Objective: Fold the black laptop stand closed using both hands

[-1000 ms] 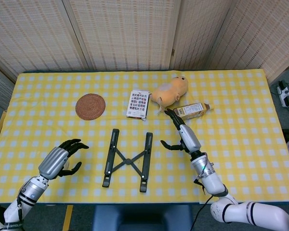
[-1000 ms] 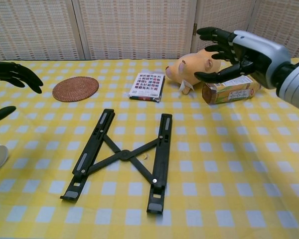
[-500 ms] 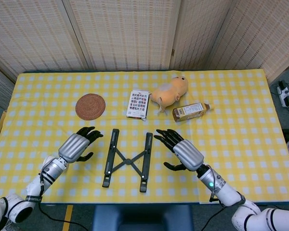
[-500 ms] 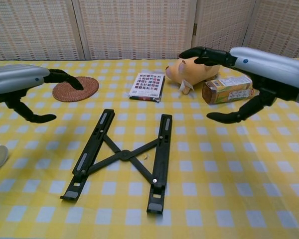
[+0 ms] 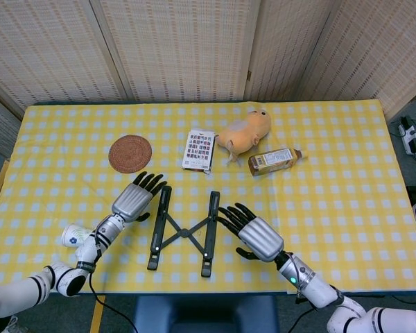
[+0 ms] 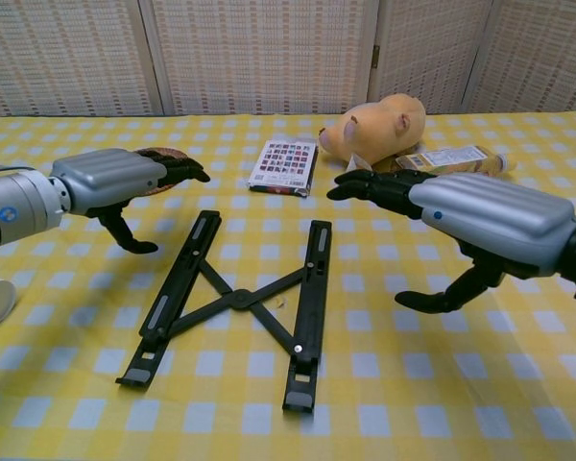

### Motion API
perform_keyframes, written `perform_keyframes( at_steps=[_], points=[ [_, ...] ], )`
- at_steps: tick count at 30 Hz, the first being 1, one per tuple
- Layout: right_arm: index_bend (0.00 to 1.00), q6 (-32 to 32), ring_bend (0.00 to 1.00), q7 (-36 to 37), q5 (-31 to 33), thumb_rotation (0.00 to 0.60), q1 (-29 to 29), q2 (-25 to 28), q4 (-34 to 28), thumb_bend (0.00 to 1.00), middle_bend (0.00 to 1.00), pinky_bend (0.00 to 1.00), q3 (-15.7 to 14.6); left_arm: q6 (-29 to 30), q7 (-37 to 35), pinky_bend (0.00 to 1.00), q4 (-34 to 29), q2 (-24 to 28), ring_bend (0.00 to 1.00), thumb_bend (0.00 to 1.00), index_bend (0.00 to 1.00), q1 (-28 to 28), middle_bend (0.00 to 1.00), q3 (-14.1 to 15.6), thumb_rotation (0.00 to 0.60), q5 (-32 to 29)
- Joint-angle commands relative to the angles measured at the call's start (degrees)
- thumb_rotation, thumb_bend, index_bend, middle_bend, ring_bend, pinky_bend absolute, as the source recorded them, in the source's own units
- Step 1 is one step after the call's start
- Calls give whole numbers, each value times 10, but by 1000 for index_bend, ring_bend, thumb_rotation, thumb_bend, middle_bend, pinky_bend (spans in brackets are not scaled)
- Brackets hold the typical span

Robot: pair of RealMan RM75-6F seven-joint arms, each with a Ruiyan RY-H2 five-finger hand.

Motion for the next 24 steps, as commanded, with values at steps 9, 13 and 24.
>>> perform_keyframes(
  at_steps=[9,13,24],
  points=[
    [0,-7,0,-4,14,600,-4,-26,24,335,0,0,2,2,24,0,79,-49,0,237,21,-17,1,16,600,12],
    [0,-8,0,-6,17,600,-5,-32,33,335,0,0,3,8,8,0,89,-58,0,225,17,-18,0,20,600,21],
    [0,1,0,-14,15,600,-4,-81,84,335,0,0,9,5,-22,0,89,-66,0,219,17,-21,0,26,600,32]
  ],
)
